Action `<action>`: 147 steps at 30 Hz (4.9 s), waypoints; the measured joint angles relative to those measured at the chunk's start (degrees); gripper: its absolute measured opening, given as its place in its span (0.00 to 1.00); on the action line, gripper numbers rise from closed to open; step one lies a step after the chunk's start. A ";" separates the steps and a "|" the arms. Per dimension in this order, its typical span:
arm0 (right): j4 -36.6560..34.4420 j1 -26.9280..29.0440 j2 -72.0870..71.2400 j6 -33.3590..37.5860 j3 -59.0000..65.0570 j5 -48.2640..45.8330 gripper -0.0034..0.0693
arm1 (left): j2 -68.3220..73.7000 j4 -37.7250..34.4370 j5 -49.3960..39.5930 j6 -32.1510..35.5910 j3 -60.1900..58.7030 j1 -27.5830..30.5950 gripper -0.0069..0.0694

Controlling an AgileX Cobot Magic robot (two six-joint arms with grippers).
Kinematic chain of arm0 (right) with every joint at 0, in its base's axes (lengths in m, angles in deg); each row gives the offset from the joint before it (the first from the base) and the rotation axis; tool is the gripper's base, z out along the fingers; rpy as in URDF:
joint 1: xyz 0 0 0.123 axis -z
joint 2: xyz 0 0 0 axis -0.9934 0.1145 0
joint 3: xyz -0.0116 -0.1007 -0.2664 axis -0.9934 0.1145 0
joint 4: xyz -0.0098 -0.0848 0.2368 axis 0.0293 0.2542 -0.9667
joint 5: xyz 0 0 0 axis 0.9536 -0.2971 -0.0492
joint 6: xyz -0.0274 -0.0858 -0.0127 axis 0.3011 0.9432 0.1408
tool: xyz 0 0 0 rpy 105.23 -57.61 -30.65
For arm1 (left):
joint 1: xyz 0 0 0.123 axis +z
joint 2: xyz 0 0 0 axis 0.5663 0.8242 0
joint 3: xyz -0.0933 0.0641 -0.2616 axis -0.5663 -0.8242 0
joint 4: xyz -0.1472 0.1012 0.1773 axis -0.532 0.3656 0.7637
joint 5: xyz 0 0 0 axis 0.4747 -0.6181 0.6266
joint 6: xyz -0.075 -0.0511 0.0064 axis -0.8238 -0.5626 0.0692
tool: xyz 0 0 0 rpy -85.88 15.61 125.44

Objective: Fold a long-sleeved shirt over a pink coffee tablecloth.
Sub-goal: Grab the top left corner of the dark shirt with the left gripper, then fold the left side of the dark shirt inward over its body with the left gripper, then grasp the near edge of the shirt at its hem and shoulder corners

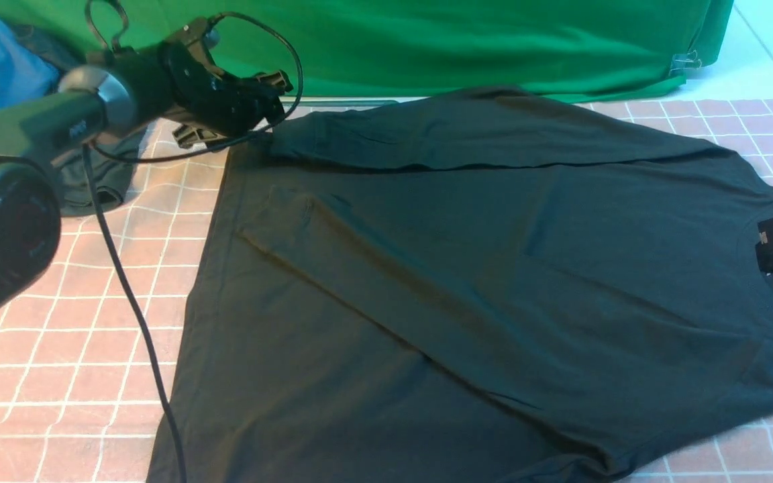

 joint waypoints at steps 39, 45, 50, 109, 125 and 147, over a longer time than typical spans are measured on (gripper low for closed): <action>0.00 0.00 0.00 0.00 0.00 0.02 0.17 | -16.23 -0.35 -24.25 5.87 0.48 -1.97 0.15; 0.00 0.00 0.00 0.00 0.00 0.02 0.18 | -16.23 -0.76 -28.78 5.87 0.48 -2.00 0.15; 0.00 0.00 0.00 0.00 0.00 0.02 0.19 | -16.23 -0.76 -39.05 5.87 0.48 -2.00 0.15; 5.90 1.79 0.19 -4.71 0.00 8.71 0.29 | -26.06 15.78 -48.96 -4.44 -20.51 -7.53 0.42; 5.68 13.68 20.33 -7.57 -10.99 1.14 0.43 | -25.74 13.04 -48.13 -0.27 -20.51 -17.49 0.64; 4.97 8.57 21.06 -4.78 -11.32 1.60 0.44 | -17.45 19.63 -22.73 9.86 -20.60 -33.09 0.63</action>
